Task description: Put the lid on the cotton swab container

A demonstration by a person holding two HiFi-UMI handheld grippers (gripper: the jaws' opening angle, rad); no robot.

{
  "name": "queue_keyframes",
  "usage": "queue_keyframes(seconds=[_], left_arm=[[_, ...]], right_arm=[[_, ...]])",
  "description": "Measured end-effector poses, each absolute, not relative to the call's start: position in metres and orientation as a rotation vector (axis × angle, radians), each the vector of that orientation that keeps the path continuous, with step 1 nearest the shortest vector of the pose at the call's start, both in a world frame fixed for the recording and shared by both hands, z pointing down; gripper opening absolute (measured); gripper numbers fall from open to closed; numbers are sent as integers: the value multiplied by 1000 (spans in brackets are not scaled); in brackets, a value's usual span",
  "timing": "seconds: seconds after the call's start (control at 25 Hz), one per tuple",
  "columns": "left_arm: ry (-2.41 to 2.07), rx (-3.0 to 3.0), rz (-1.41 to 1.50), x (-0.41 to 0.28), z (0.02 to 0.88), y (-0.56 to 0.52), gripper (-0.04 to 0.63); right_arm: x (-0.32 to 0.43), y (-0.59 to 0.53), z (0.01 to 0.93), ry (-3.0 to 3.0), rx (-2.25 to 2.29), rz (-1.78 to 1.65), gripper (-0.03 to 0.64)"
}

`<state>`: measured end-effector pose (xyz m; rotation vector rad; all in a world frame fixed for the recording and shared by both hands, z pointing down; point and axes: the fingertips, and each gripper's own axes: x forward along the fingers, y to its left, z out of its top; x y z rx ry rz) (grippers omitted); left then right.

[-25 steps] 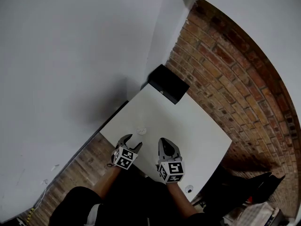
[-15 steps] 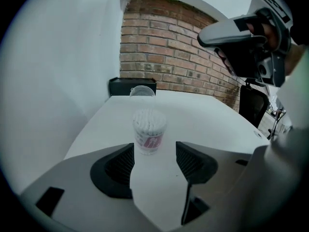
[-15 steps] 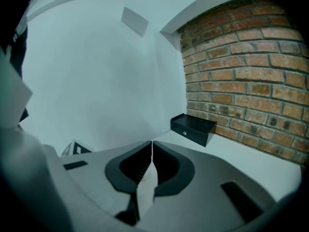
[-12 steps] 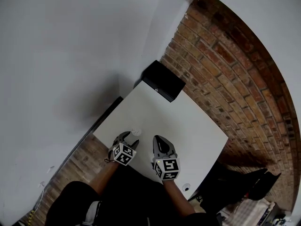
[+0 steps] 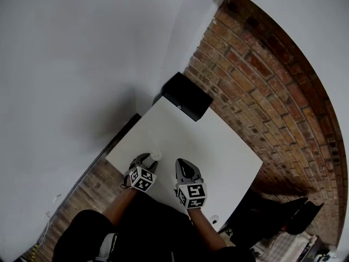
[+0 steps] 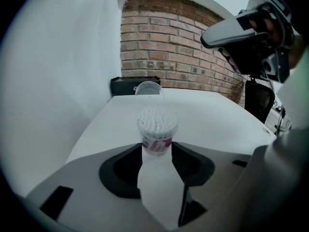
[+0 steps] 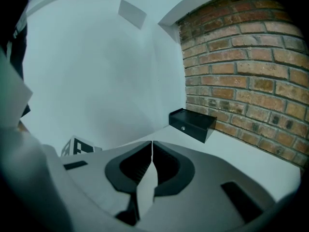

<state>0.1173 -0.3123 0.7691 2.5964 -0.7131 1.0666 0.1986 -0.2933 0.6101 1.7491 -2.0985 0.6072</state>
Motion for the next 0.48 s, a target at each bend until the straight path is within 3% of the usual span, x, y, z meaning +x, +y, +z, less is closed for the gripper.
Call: queue_keyframes(seconds=[0.48], left_arm=[[-536, 2680, 1100, 113, 769, -312, 195]], right_arm=[[185, -316, 651, -2167, 1509, 801, 25]])
